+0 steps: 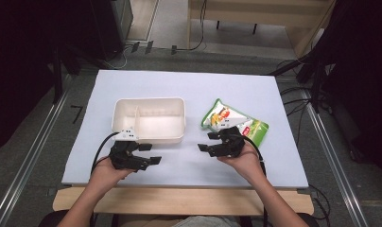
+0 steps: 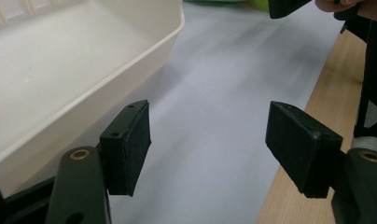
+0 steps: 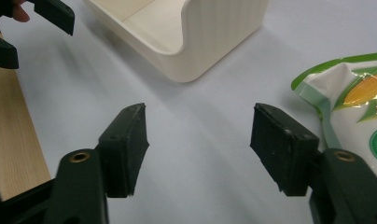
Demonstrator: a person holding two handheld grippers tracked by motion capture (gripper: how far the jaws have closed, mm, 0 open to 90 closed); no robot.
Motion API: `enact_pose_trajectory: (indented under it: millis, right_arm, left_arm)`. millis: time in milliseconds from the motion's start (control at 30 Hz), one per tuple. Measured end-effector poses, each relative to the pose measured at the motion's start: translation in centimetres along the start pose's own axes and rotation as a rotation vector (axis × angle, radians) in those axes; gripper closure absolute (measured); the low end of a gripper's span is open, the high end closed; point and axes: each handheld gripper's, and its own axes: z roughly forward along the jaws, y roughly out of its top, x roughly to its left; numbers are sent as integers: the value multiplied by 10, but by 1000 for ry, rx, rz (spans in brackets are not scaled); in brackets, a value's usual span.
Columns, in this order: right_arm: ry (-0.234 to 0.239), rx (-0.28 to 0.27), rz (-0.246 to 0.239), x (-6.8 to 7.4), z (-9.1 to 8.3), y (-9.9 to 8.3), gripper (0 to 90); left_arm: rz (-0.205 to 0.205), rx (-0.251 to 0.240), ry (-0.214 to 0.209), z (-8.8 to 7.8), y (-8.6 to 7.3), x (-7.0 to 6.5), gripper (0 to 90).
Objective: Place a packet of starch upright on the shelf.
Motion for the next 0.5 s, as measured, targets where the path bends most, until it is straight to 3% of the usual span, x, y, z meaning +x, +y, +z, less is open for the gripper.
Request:
enact_pose_trajectory:
  millis: [233, 500]
  right_arm:
    - [-30, -7, 15, -2, -2, -1, 406]
    - [-34, 1, 29, -6, -2, -2, 405]
  left_arm:
    - [5, 3, 5, 0, 0, 0, 316]
    - [6, -3, 0, 0, 0, 0, 317]
